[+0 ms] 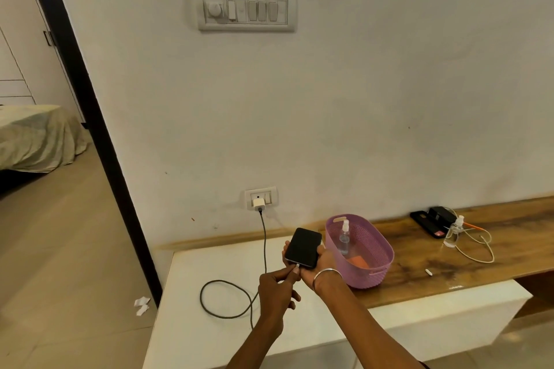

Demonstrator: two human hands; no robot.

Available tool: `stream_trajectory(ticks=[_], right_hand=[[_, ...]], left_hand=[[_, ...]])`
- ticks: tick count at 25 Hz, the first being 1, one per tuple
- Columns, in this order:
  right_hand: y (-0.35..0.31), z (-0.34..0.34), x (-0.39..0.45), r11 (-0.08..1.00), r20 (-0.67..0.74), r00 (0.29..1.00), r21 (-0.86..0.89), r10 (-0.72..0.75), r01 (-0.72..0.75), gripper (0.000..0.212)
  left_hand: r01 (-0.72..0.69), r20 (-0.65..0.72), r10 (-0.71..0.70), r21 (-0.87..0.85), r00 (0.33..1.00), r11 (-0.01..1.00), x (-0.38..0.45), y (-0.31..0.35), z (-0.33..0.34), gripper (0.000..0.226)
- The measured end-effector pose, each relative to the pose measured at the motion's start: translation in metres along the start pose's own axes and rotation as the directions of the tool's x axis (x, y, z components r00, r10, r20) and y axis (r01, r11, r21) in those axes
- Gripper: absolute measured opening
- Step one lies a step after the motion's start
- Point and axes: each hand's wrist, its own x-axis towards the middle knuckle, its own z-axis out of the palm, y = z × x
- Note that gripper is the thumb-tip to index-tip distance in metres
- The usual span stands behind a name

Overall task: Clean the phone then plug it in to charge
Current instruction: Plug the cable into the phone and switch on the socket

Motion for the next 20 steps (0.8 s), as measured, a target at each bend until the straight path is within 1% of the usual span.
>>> stream_trajectory(ticks=[4, 6, 9, 15, 18, 20], right_hand=[[0.001, 0.003, 0.0, 0.999, 0.051, 0.998, -0.044, -0.029, 0.032, 0.048], [0.002, 0.004, 0.001, 0.995, 0.062, 0.996, -0.075, -0.065, 0.07, 0.049], [0.004, 0.001, 0.002, 0.987, 0.073, 0.993, -0.128, -0.093, 0.102, 0.053], [0.015, -0.008, 0.009, 0.987, 0.066, 0.993, -0.12, -0.101, 0.109, 0.057], [0.019, -0.012, 0.012, 0.983, 0.045, 0.994, -0.15, -0.098, 0.103, 0.057], [0.02, -0.013, 0.015, 0.976, 0.037, 0.995, -0.196, -0.088, 0.093, 0.059]], left_hand=[[0.027, -0.037, -0.029, -0.052, 0.999, 0.998, 0.002, 0.004, 0.001, 0.002], [0.046, -0.056, -0.05, -0.068, 0.997, 0.997, 0.005, 0.006, 0.001, 0.006], [0.083, -0.072, -0.089, -0.08, 0.993, 0.993, 0.01, 0.005, 0.003, 0.003], [0.139, -0.117, -0.152, -0.114, 0.981, 0.984, 0.014, -0.004, 0.003, 0.014], [0.161, -0.125, -0.177, -0.132, 0.976, 0.978, 0.017, -0.003, 0.002, 0.029], [0.167, -0.137, -0.183, -0.116, 0.974, 0.979, 0.018, -0.003, 0.002, 0.032]])
